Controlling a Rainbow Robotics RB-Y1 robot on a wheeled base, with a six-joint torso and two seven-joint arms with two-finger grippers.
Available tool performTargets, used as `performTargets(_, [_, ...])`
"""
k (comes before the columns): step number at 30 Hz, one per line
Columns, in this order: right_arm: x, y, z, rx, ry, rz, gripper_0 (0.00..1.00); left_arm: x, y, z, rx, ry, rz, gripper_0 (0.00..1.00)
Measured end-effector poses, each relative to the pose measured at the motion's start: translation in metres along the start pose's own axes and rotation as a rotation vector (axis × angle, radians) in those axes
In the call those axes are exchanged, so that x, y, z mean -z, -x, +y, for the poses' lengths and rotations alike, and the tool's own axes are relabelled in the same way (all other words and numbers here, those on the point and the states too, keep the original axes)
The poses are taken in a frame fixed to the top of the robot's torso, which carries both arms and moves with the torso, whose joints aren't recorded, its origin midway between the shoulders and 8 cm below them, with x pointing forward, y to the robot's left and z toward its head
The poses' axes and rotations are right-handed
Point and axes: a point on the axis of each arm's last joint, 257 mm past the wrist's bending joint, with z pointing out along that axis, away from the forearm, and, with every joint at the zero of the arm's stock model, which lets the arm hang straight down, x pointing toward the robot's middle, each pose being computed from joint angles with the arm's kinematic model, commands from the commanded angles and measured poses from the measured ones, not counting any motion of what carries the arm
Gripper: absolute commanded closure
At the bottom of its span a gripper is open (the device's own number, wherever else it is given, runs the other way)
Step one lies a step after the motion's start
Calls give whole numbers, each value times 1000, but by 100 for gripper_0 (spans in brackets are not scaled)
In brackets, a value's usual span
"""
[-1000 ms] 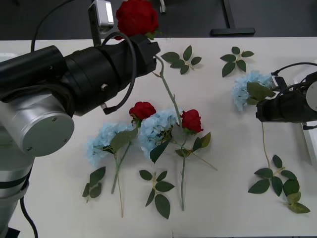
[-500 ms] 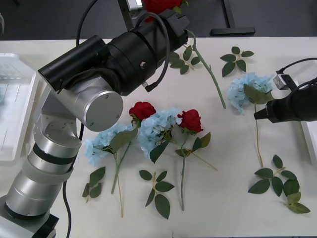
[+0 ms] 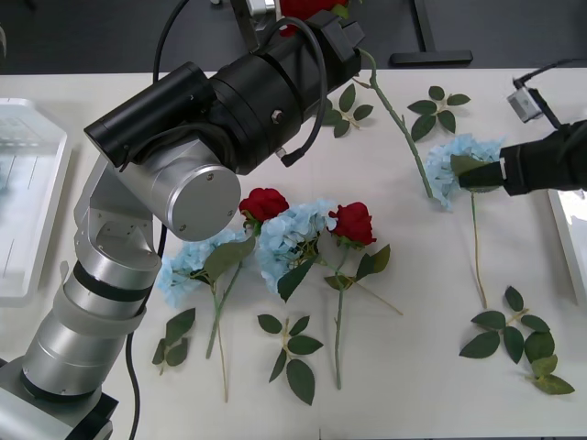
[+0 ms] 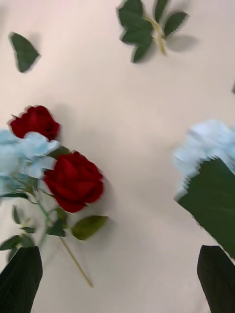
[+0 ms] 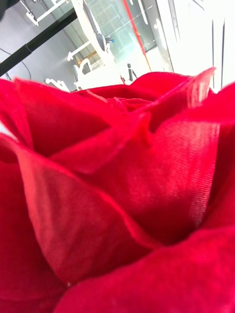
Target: Place the red flowers into the right box and the blue flowers into the left box. If a person shows an open palm, hand one flower to the person first, then continue sorting.
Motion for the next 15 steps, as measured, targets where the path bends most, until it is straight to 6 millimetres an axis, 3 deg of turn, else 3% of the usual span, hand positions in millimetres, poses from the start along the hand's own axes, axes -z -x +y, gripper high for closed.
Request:
performTargets(4, [8, 35, 46, -6, 154, -69, 8, 0, 0, 0, 0, 0, 0, 100])
performTargets(15, [20, 75, 112, 163, 274, -101, 8, 0, 0, 0, 1, 1, 0, 100])
